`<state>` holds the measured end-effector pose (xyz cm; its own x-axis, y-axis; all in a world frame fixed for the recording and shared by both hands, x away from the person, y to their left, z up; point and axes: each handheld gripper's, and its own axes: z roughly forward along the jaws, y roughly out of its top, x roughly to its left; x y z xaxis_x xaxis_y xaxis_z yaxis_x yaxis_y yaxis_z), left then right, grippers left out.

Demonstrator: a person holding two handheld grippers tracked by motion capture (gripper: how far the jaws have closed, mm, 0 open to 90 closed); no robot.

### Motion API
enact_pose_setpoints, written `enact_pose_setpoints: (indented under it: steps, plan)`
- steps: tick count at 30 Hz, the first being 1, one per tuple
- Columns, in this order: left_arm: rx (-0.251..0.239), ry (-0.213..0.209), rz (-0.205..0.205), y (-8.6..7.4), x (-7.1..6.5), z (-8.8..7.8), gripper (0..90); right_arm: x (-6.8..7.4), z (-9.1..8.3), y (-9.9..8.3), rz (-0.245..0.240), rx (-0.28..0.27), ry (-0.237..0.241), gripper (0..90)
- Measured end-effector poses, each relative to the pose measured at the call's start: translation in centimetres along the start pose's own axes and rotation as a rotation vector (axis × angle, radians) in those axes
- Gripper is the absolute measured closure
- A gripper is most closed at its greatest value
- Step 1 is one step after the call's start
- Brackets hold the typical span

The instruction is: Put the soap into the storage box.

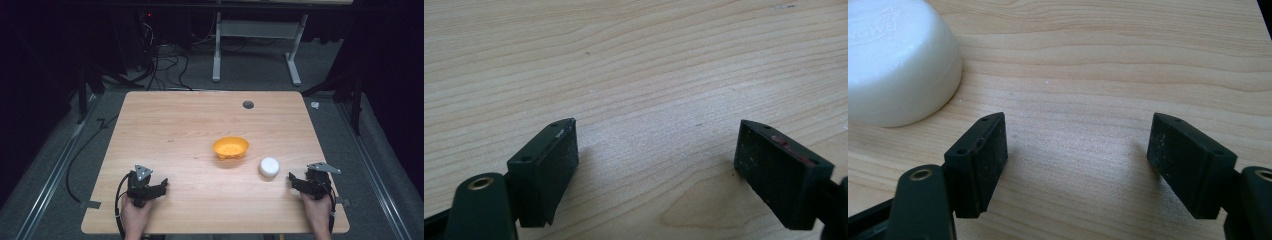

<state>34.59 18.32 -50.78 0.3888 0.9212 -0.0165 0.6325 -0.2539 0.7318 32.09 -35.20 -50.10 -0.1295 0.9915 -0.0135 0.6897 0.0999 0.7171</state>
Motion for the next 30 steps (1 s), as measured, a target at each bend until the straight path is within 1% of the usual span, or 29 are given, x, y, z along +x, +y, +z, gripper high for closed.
enact_pose_setpoints:
  steps: [9,12,14,17,19,23,27,30]
  plan:
    - [0.001,0.001,0.000,0.0,0.0,0.0,18.2,-0.2,0.2,0.2,-0.026,-0.004,0.024,25.6]
    - [0.002,0.001,0.000,0.0,0.0,0.0,18.2,-0.2,0.2,0.3,-0.027,0.003,0.023,27.0]
    - [0.002,0.001,0.000,0.0,0.0,0.0,18.2,-0.1,0.2,0.4,-0.039,0.000,0.019,26.6]
    - [0.002,0.001,0.001,0.0,0.0,0.0,18.2,0.1,-0.1,0.6,-0.053,-0.020,0.028,25.9]
    - [0.002,0.001,0.001,0.0,0.0,0.0,18.2,0.4,-0.4,0.6,-0.048,-0.023,0.038,25.2]
    - [0.002,0.001,0.000,0.0,0.0,0.0,18.2,0.7,-1.0,0.6,-0.054,-0.041,0.056,23.7]
    - [0.002,0.001,0.001,0.0,0.0,0.0,18.2,1.3,-2.0,0.5,-0.049,-0.069,0.064,20.3]
    - [0.002,0.001,0.001,0.0,0.0,0.0,18.2,1.6,-2.4,0.4,-0.055,-0.076,0.073,19.3]
